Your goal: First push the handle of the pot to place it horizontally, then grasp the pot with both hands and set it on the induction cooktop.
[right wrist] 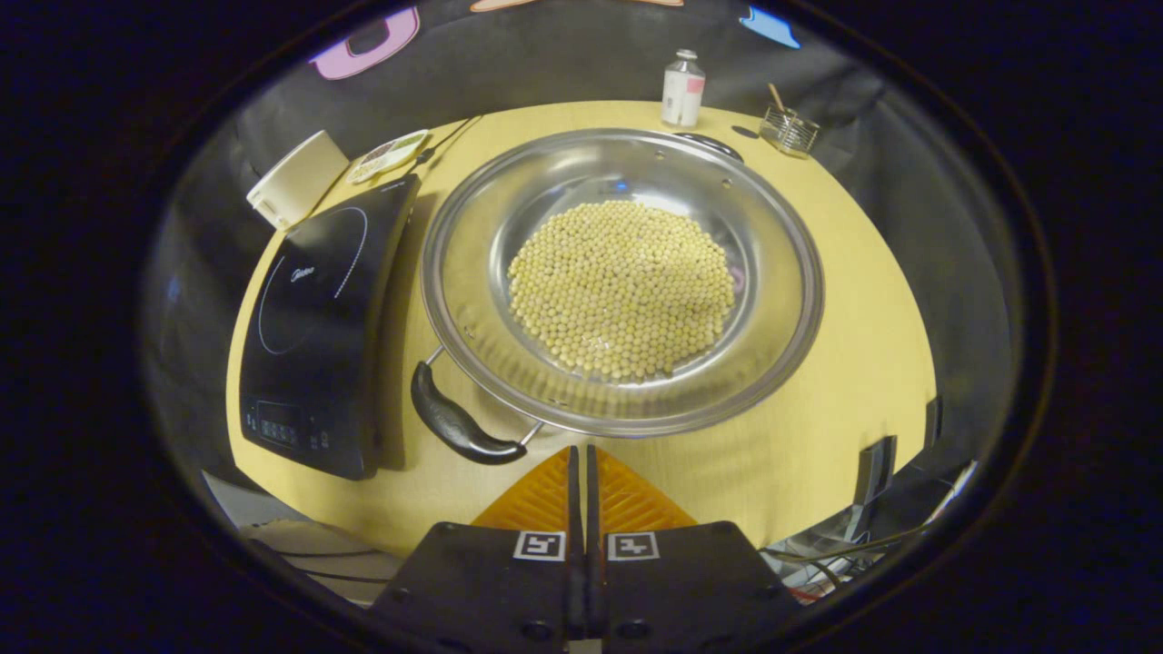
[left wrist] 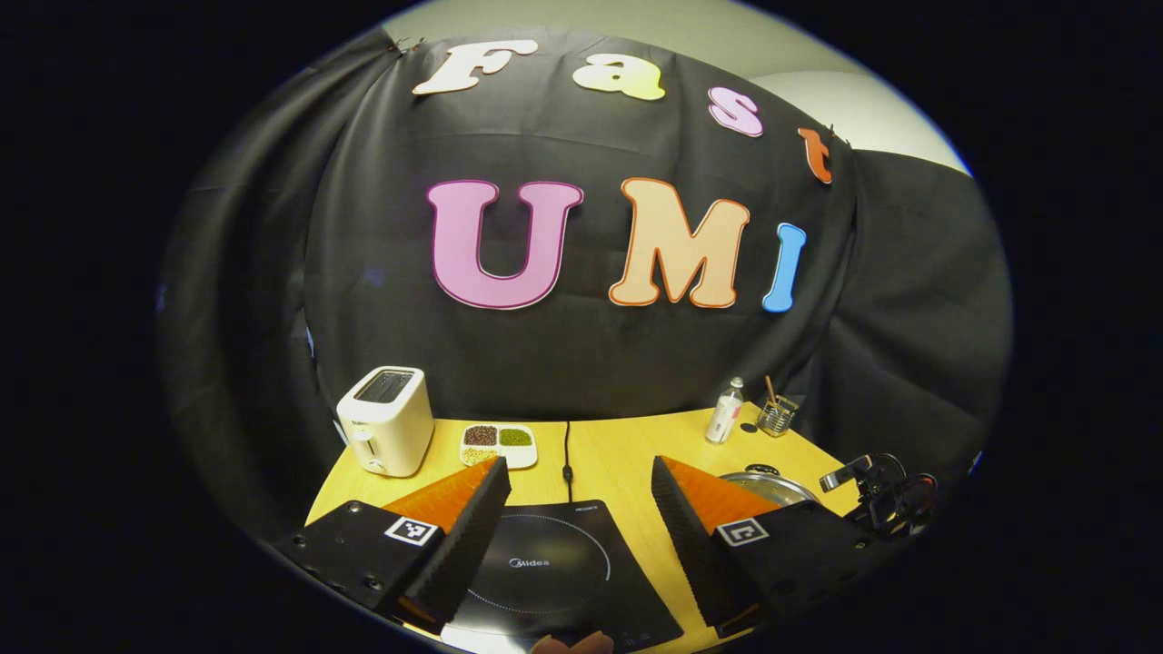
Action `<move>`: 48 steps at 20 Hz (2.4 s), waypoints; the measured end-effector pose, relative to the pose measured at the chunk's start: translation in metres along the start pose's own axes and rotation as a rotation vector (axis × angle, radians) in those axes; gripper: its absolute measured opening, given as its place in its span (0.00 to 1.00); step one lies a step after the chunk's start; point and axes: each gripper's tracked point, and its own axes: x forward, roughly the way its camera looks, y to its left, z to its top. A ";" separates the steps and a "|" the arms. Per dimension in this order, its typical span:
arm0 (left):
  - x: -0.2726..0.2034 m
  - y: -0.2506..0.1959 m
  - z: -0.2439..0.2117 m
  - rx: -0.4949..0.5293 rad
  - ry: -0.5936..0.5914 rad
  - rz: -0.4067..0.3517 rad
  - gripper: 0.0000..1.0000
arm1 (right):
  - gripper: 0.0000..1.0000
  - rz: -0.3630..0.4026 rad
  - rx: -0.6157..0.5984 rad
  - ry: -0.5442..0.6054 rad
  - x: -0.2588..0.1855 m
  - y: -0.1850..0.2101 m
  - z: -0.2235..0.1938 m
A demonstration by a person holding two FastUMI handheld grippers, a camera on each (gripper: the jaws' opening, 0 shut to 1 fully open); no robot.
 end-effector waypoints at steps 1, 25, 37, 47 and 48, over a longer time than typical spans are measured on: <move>-0.001 0.003 0.000 -0.002 0.000 0.006 0.95 | 0.03 0.011 0.012 -0.006 0.000 0.005 0.003; -0.021 0.038 -0.013 -0.015 0.007 0.067 0.95 | 0.00 0.066 0.011 -0.073 0.018 0.105 0.057; -0.023 0.023 -0.008 0.007 0.005 0.034 0.96 | 0.02 0.099 0.061 -0.132 0.000 0.097 0.075; -0.002 -0.034 -0.035 -0.015 0.105 -0.074 0.96 | 0.33 -0.002 0.089 -0.255 -0.034 -0.013 0.100; 0.001 -0.039 -0.038 -0.007 0.116 -0.075 0.96 | 0.46 -0.013 0.086 -0.259 -0.034 -0.026 0.103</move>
